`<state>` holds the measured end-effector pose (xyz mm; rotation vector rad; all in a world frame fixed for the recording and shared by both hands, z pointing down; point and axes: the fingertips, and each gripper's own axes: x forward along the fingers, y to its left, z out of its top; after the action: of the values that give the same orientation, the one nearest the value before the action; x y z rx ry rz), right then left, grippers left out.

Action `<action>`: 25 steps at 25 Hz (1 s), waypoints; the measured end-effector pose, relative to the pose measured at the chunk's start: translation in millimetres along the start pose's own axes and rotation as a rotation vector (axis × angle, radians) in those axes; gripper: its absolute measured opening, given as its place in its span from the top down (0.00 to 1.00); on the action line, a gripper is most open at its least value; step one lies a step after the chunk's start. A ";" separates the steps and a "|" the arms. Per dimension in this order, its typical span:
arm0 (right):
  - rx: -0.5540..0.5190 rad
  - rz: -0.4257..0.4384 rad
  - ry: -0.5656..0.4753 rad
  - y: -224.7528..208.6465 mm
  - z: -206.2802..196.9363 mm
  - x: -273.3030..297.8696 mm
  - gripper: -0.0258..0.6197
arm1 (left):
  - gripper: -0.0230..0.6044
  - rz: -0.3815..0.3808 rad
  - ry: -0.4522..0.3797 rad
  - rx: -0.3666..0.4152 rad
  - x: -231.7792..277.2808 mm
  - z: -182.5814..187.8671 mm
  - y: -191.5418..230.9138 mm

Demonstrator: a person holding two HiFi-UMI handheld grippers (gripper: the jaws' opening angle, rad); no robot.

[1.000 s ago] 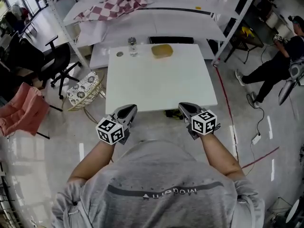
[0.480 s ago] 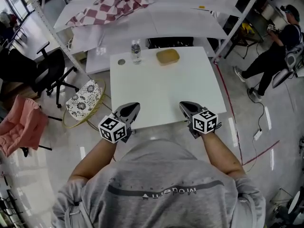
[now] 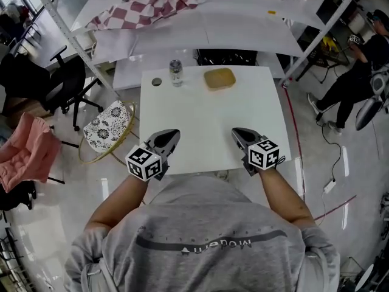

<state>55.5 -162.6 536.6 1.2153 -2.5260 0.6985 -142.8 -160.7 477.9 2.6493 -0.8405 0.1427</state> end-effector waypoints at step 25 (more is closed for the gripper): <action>0.270 0.219 0.168 -170.3 9.4 132.4 0.91 | 0.95 0.183 0.033 -0.121 180.4 -17.6 75.6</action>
<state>106.8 -346.7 637.0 0.9147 -2.5046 1.1745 -38.4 -308.9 553.4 2.4491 -1.0466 0.1751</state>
